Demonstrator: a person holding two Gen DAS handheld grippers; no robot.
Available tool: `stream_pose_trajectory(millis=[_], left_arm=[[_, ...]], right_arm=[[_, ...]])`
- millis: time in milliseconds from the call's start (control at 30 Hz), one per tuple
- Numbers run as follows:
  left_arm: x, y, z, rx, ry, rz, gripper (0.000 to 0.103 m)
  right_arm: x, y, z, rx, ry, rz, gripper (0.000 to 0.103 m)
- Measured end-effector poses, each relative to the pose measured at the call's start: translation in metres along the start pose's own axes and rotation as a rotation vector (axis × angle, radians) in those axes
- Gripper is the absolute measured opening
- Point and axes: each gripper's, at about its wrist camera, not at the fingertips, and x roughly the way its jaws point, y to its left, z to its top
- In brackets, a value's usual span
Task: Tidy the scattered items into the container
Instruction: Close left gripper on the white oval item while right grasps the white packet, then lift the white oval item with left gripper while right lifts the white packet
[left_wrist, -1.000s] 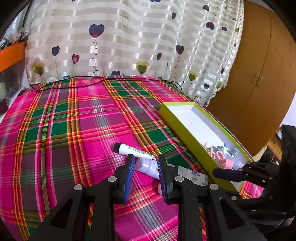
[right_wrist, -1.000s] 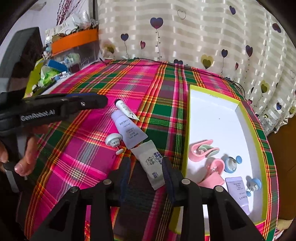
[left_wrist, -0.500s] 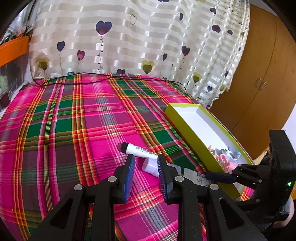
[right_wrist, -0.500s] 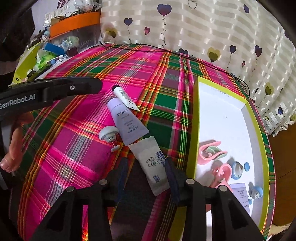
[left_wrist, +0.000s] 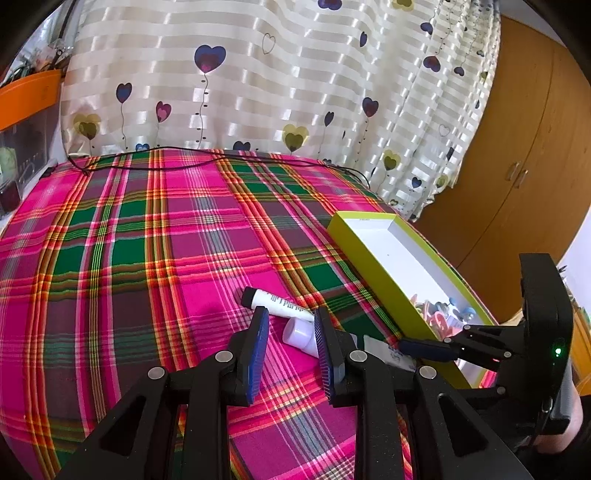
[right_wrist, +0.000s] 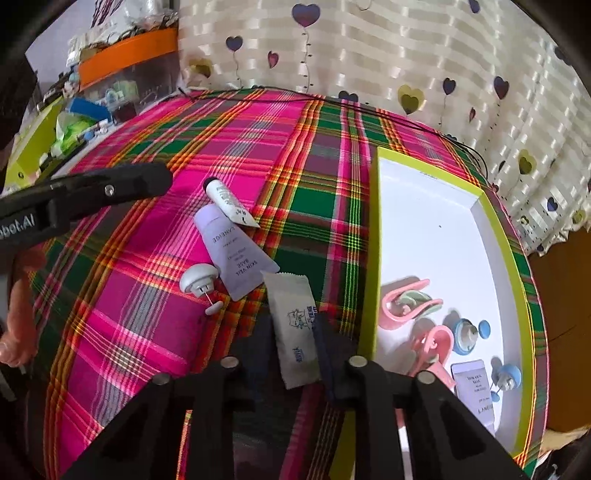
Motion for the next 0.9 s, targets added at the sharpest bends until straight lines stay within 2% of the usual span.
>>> stream_pose_trajectory(millis=[333, 600, 733, 900], left_arm=[[0.001, -0.014, -0.005, 0.059, 0.020, -0.047, 0.026], [0.011, -0.042, -0.019, 0.198, 0.068, -0.079, 0.030], [0.019, -0.049, -0.025, 0.238, 0.105, -0.071, 0.030], [0.032, -0.046, -0.030, 0.232, 0.155, -0.052, 0.030]], right_arm=[[-0.013, 0.002, -0.003, 0.039, -0.036, 0.020, 0.012], [-0.015, 0.002, -0.005, 0.039, -0.044, 0.020, 0.011], [-0.015, 0.000, -0.006, 0.044, -0.049, 0.024, 0.010], [-0.015, -0.002, -0.008, 0.052, -0.058, 0.036, 0.010]])
